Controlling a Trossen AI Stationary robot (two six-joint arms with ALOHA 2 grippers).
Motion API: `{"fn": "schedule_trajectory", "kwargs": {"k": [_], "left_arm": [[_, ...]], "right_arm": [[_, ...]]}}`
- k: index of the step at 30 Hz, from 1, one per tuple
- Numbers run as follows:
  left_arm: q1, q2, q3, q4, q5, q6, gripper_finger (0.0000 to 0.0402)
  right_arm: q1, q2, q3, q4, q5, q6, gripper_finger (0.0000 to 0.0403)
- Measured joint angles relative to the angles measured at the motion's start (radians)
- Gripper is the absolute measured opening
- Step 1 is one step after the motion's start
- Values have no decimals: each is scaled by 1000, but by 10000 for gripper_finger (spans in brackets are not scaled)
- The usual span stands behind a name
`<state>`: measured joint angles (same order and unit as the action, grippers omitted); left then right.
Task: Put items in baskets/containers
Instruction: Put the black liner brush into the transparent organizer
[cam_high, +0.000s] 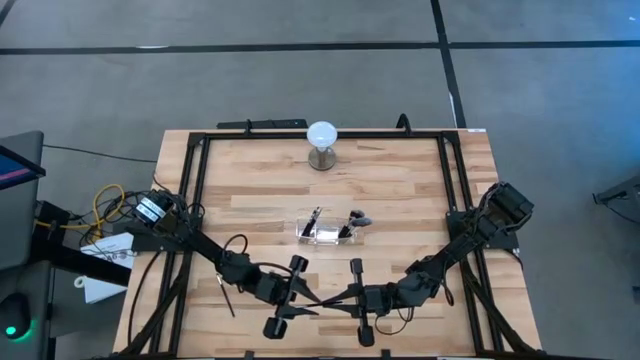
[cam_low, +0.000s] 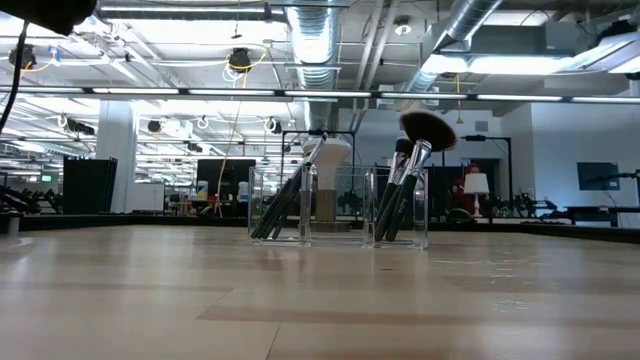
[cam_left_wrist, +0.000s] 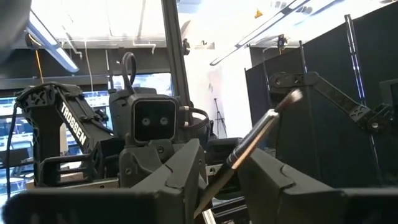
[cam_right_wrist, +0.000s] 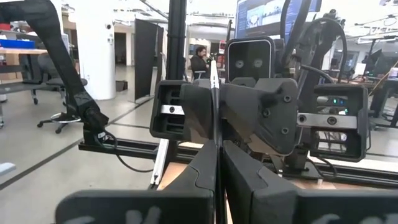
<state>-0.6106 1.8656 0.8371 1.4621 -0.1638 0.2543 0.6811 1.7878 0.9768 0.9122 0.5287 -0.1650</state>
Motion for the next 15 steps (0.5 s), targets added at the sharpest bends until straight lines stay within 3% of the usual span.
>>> {"fn": "schedule_trajectory", "kwargs": {"k": [9, 15], "left_arm": [[-1, -2, -1, -57, -69, -17, 21], [-5, -9, -5, -107, -97, -36, 25]], "right_arm": [[6, 0, 0, -39, 7, 34, 7], [8, -2, 3, -137, 70, 117, 18]]}}
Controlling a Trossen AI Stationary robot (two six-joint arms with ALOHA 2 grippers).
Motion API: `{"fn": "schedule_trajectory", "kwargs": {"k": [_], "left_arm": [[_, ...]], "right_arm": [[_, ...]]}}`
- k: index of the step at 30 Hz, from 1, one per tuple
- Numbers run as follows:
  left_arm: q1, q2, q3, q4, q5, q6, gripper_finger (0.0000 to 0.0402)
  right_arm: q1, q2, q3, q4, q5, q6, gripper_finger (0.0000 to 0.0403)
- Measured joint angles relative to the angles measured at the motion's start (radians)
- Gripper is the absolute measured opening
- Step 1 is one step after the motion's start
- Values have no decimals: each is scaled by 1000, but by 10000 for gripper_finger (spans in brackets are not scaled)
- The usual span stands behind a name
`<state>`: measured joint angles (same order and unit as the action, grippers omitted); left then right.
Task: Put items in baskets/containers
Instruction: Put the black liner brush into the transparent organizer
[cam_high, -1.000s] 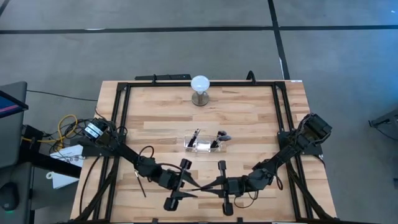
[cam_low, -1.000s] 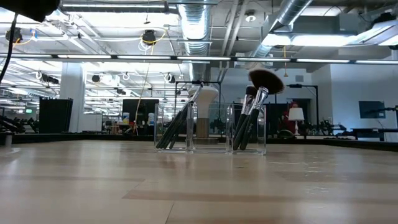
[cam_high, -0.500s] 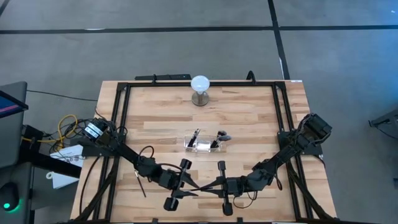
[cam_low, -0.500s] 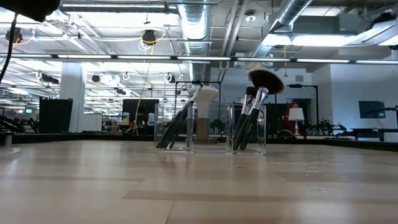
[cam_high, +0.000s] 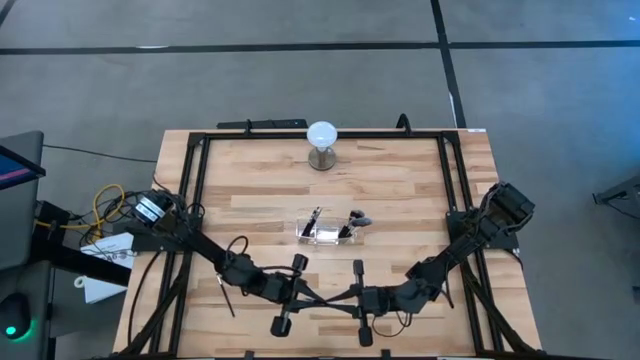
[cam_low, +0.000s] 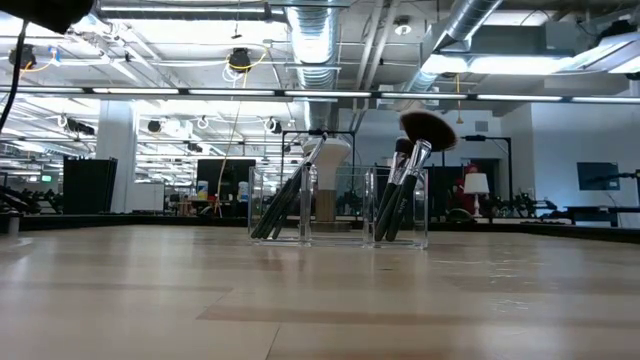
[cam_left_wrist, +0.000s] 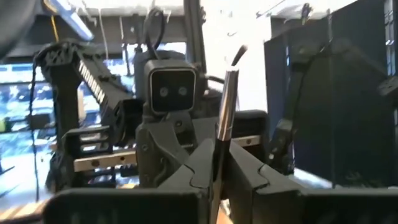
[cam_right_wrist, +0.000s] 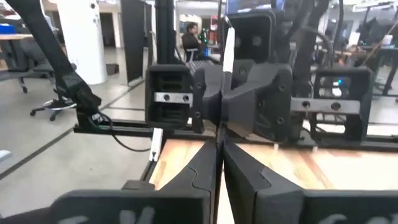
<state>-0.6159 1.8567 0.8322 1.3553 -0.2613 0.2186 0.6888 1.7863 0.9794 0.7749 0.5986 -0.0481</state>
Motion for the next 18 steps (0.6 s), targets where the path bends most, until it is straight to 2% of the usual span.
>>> {"fn": "schedule_trajectory", "kwargs": {"k": [4, 9, 13, 18], "left_arm": [[-6, -50, -8, -95, -51, 1, 15], [-8, -162, -50, -266, -140, -1, 23], [-3, -289, -128, -389, -268, -17, 23], [13, -429, -267, -407, -477, -21, 18]], "right_arm": [[-1, 0, 0, -14, 6, 4, 19], [2, 1, -3, -52, 25, 7, 21], [8, 3, -4, -114, 19, 40, 24], [-7, 3, -4, -225, 37, 118, 22]]}}
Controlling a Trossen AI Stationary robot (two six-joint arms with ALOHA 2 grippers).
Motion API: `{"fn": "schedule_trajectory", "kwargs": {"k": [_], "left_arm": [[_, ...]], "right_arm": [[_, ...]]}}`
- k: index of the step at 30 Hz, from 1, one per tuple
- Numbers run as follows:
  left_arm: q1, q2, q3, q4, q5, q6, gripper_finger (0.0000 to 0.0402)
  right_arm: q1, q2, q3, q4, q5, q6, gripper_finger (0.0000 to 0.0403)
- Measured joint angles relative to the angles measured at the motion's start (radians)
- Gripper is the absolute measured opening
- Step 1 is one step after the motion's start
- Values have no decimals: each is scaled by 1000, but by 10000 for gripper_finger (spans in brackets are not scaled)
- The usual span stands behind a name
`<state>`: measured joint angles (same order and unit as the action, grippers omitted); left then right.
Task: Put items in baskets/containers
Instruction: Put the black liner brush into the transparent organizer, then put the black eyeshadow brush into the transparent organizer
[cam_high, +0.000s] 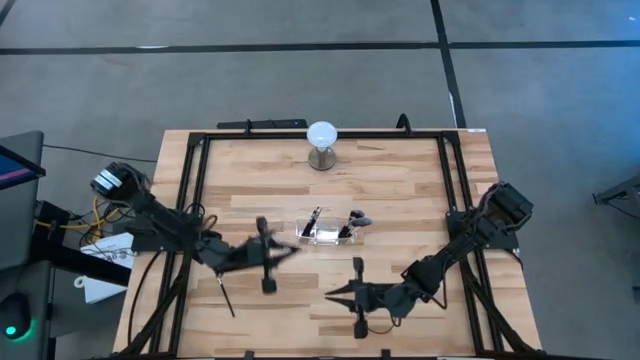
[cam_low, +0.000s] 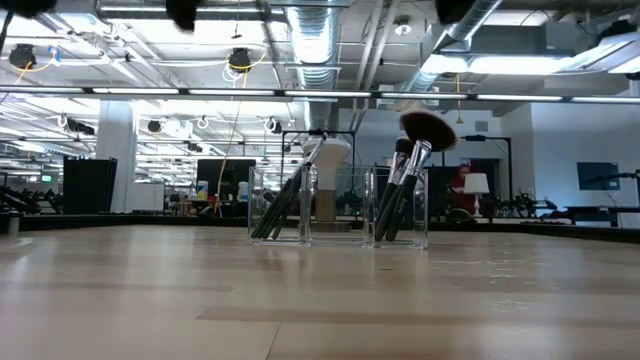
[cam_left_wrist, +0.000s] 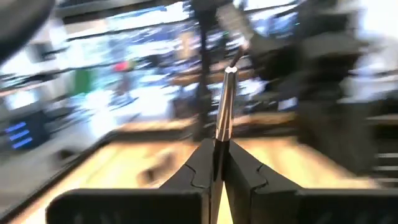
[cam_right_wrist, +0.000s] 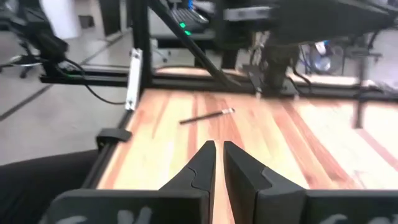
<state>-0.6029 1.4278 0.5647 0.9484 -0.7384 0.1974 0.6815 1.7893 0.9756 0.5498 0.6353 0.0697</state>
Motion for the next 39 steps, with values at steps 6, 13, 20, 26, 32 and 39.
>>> {"fn": "schedule_trajectory", "kwargs": {"k": [6, 13, 20, 26, 32, 39], "left_arm": [[129, -68, -109, -13, -22, -160, 24], [271, -67, -102, -134, 141, -258, 21], [379, -66, -91, -359, 230, -391, 21], [385, -63, -90, -365, 264, -413, 28], [385, -56, -89, -364, 316, -421, 42], [385, -30, -90, -366, 369, -443, 76]], "right_arm": [[-43, 0, 0, -101, -4, 137, 21], [-69, 0, 0, -161, -4, 201, 27], [-59, 0, 0, -161, -6, 197, 27], [-61, 0, 0, -161, -7, 196, 27], [-46, 0, 0, -169, -5, 195, 29], [-51, 0, 1, -172, -2, 194, 27]]}}
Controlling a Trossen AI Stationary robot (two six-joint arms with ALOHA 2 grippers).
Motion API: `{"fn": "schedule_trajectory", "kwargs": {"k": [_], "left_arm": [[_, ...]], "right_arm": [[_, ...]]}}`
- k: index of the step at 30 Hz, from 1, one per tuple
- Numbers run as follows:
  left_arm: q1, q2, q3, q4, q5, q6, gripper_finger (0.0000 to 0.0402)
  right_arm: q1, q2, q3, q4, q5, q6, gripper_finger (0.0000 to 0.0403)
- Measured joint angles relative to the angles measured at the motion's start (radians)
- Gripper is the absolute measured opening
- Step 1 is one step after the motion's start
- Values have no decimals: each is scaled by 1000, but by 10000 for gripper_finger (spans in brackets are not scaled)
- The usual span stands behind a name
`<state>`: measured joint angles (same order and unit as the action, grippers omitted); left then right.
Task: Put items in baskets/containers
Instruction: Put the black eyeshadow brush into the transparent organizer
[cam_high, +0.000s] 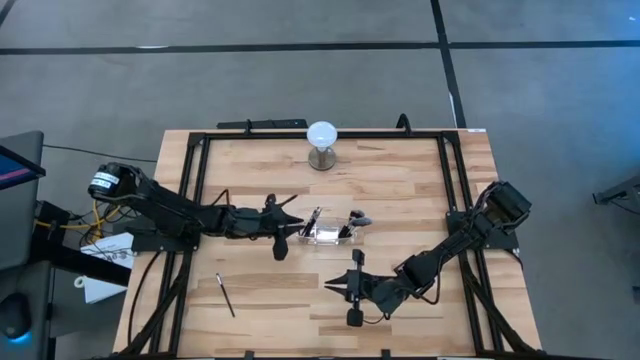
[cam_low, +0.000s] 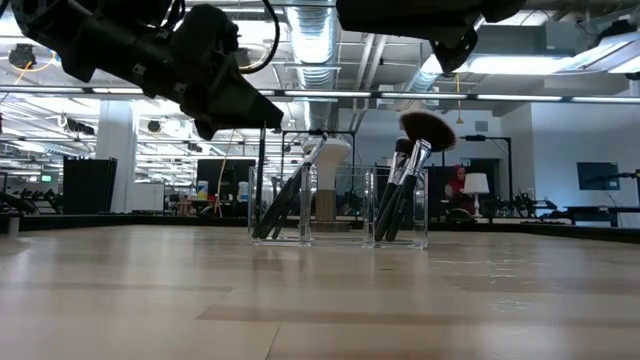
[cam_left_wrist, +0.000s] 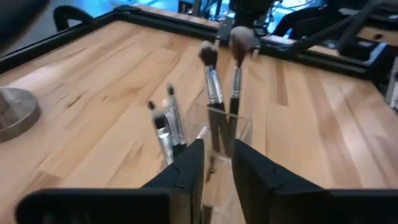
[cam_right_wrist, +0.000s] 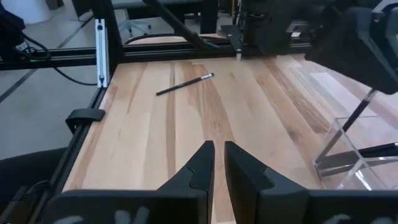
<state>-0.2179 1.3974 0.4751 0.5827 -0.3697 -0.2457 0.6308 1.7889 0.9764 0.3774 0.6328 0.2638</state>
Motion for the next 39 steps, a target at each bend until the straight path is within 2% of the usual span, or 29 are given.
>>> {"fn": "schedule_trajectory", "kwargs": {"k": [4, 7, 11, 15, 21, 25, 28, 30, 34, 39], "left_arm": [[0, 7, 1, 1, -7, -7, 101], [0, 4, 1, 1, -59, -1, 112], [0, 2, 1, 1, -116, 1, 117], [-3, 2, 1, 1, -117, 1, 114], [-37, -45, 0, -10, 1, 1, 107], [-96, -172, 0, -98, 119, -57, 103], [-174, -293, 0, -214, 123, -100, 99], [-249, -364, 0, -280, 72, -103, 94], [-417, -449, 1, -316, -109, -95, 83], [-587, -421, 60, -319, -296, -34, 67]], "right_arm": [[2, 0, 0, -3, 0, 0, 29], [2, 0, 0, -3, 0, -1, 29], [1, -1, 0, -3, 0, -1, 28], [1, -1, 0, -4, 0, -1, 30], [4, -1, 0, -12, 0, -1, 31], [4, -1, 0, -29, -1, 6, 32], [4, -1, 0, -43, -1, 19, 32], [3, -1, 0, -56, -1, 25, 31], [-5, -1, 0, -59, -1, 25, 32], [-15, -1, 0, -61, 0, 25, 33]]}}
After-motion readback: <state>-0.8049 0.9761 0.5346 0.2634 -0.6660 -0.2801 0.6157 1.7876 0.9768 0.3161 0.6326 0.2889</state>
